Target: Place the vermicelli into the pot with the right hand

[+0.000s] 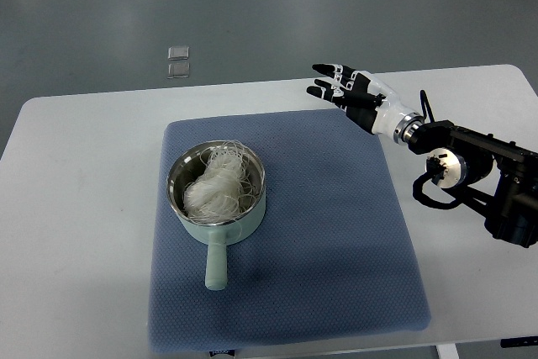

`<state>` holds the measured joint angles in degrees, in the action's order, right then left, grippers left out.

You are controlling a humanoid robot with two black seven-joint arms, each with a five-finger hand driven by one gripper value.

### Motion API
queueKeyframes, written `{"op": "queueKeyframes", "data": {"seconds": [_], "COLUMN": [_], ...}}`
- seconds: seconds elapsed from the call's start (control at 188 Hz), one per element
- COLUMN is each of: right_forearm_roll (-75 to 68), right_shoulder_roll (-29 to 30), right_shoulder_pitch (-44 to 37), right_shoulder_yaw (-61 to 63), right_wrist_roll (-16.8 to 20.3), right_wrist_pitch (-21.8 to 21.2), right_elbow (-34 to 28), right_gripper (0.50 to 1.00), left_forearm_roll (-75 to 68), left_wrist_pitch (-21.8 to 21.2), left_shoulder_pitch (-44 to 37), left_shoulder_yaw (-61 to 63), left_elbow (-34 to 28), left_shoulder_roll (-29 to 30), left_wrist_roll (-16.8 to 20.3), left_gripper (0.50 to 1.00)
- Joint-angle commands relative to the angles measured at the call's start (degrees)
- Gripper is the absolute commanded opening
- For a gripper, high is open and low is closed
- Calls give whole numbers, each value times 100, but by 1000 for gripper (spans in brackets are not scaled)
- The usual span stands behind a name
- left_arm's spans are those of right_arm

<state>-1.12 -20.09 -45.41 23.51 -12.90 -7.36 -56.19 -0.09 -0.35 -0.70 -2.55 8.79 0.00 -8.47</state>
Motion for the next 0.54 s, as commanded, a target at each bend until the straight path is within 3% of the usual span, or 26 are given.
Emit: {"op": "queueKeyframes", "data": {"seconds": [0.0,0.186,0.538], "right_forearm_roll": [-222,-222,-134], "right_shoulder_roll": [-12,5,-12], "right_shoulder_pitch": [68,85,85], "right_shoulder_yaw": [4,13,13], "right_wrist_roll": [77,51,42], "right_wrist_pitch": [-617,-872,-933], "right_elbow": [249,864,908], "right_gripper": [930,932,932], "left_forearm_roll": [0,0,0], "left_wrist_pitch": [0,0,0], "left_shoulder_pitch": [-1,-1,-1], "left_shoulder_yaw": [0,0,0], "left_elbow": [0,0,0], "left_shoulder_roll": [0,0,0], "left_wrist_roll": [3,3,3], "left_gripper": [1000,1000,1000]}}
